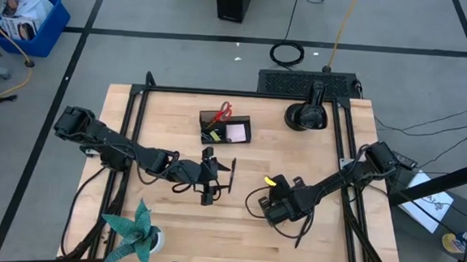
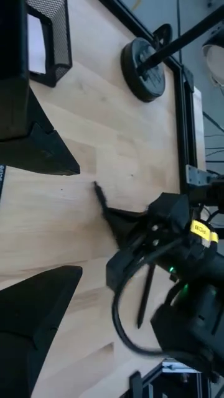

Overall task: Pick and place office supplies into organizer
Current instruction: Put the black pen into the black desk organizer

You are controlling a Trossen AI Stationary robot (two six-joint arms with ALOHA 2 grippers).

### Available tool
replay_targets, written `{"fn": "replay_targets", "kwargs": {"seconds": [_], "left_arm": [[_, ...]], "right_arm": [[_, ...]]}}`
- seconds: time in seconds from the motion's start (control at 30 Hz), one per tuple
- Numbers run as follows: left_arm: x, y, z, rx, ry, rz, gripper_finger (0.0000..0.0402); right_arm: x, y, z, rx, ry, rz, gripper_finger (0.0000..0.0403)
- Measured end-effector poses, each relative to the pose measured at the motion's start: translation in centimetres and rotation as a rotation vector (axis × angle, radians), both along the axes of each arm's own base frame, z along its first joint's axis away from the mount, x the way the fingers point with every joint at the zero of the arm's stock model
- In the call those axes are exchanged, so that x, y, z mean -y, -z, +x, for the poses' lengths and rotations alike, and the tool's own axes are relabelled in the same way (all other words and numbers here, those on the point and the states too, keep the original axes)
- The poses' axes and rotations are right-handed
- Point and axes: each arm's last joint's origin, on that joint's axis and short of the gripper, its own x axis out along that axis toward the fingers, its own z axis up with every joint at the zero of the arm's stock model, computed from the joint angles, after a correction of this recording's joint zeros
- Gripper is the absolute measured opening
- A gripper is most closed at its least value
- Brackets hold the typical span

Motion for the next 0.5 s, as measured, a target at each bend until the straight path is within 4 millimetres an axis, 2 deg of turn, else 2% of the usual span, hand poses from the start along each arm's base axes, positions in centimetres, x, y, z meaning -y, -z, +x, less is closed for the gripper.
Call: {"fn": "replay_targets", "kwargs": {"seconds": [0.2, 0.5], "left_arm": [[0.0, -0.3, 0.1, 0.034, -0.011, -0.02, 0.0253], [0.0, -0.4, 0.2, 0.052, -0.044, -0.106, 0.0253]], "right_arm": [[-0.1, -1.4, 0.5, 0.052, -0.135, -0.079, 0.0019], [-0.4, -4.7, 1.5, 0.191, -0.334, -0.194, 0.0019]]}}
